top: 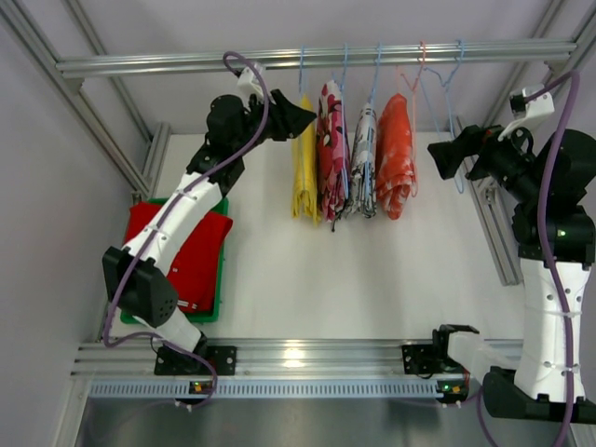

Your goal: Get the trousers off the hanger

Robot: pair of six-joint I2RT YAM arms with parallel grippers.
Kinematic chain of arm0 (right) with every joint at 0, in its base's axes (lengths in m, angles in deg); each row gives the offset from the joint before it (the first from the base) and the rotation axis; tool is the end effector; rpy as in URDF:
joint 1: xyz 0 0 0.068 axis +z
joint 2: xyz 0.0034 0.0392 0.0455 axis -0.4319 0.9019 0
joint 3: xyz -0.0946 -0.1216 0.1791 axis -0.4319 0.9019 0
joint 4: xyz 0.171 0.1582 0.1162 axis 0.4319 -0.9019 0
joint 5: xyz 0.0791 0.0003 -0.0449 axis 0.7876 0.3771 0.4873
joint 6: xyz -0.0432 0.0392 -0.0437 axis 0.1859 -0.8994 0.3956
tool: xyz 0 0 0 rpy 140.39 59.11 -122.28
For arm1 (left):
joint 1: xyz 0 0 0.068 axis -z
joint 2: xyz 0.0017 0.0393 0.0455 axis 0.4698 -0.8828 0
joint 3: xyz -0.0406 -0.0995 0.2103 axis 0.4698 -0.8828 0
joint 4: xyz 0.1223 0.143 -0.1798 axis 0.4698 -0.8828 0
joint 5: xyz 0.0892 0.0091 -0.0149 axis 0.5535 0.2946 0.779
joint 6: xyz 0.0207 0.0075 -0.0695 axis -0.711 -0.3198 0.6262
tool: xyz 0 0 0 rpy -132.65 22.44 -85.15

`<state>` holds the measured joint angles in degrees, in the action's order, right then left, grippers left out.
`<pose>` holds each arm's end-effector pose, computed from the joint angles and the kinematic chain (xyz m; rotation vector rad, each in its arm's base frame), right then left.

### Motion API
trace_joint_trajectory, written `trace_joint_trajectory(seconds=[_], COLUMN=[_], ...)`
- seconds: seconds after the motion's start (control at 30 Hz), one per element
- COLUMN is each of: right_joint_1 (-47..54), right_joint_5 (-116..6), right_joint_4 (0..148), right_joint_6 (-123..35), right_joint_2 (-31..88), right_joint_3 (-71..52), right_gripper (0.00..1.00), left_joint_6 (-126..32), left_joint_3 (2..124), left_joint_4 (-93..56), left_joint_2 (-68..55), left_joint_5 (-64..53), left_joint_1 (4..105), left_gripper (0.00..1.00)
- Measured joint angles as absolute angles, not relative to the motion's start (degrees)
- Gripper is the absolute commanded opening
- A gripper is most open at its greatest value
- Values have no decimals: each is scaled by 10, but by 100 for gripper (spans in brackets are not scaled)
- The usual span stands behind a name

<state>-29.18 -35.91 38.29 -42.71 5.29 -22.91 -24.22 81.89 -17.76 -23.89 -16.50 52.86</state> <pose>0.2050 0.0149 0.4717 -0.2281 1.6482 0.4189 0.3600 -0.1889 0.3957 0.1537 1.6428 -1.0618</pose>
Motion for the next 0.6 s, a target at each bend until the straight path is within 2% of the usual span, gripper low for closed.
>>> trace_joint_trajectory(seconds=[0.17,0.47,0.6], right_joint_1=[-292,-292,-292], right_joint_5=[-358,-353,-351], right_joint_4=[383,390,390], right_joint_6=[-427,-433,-437], right_joint_2=[52,51,53], right_joint_3=[-223,-215,-215], right_gripper=[100,99,99], left_joint_6=[-256,-280,-285], left_joint_3=[827,722,707], left_joint_4=[-182,-193,-195], left_joint_2=[-237,-203,-203], left_joint_5=[-151,-156,-173], left_joint_1=[529,542,556], left_gripper=[58,56,50])
